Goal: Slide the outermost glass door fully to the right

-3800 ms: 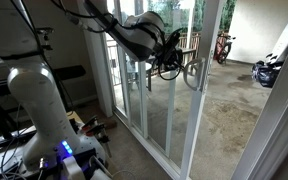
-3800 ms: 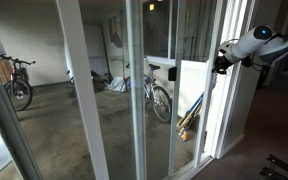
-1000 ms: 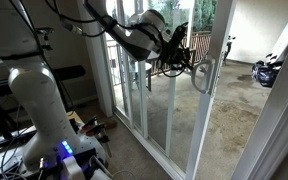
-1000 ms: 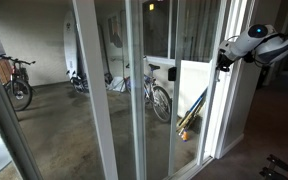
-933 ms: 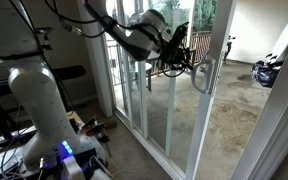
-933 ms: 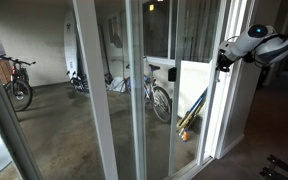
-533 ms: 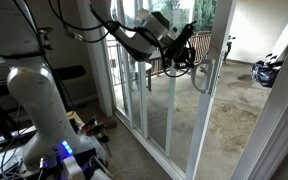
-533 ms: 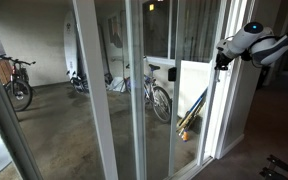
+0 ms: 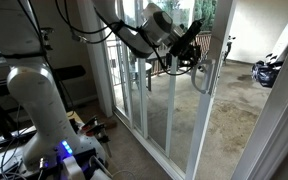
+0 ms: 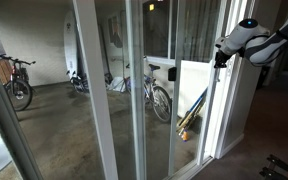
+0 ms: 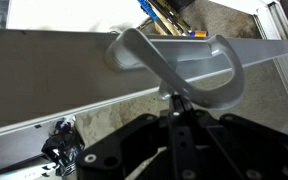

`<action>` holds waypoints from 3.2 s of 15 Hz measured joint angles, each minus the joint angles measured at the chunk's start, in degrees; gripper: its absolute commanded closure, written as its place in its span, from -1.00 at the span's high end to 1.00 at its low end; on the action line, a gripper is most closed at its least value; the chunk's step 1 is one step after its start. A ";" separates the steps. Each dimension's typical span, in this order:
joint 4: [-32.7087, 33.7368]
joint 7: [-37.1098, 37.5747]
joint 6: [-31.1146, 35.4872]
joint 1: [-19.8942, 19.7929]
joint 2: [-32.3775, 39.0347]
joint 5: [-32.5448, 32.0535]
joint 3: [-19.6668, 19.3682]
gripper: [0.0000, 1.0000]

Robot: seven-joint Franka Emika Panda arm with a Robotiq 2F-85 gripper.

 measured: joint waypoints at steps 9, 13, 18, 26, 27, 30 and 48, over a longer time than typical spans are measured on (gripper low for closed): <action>-1.04 -9.00 5.34 -3.02 0.68 6.40 0.20 -0.92; -2.13 -14.88 9.20 -4.67 1.18 13.96 -0.70 -0.92; -1.30 -18.19 10.52 -6.79 2.53 20.47 -1.11 -0.91; -0.12 -24.34 11.44 -10.97 3.58 32.63 0.30 -0.91; -0.12 -25.76 11.43 -11.73 3.58 34.79 0.98 -0.91; -0.13 -30.60 11.42 -14.59 3.64 42.37 3.85 -0.92; -9.17 -71.97 2.86 -33.40 -2.94 82.12 14.47 -0.92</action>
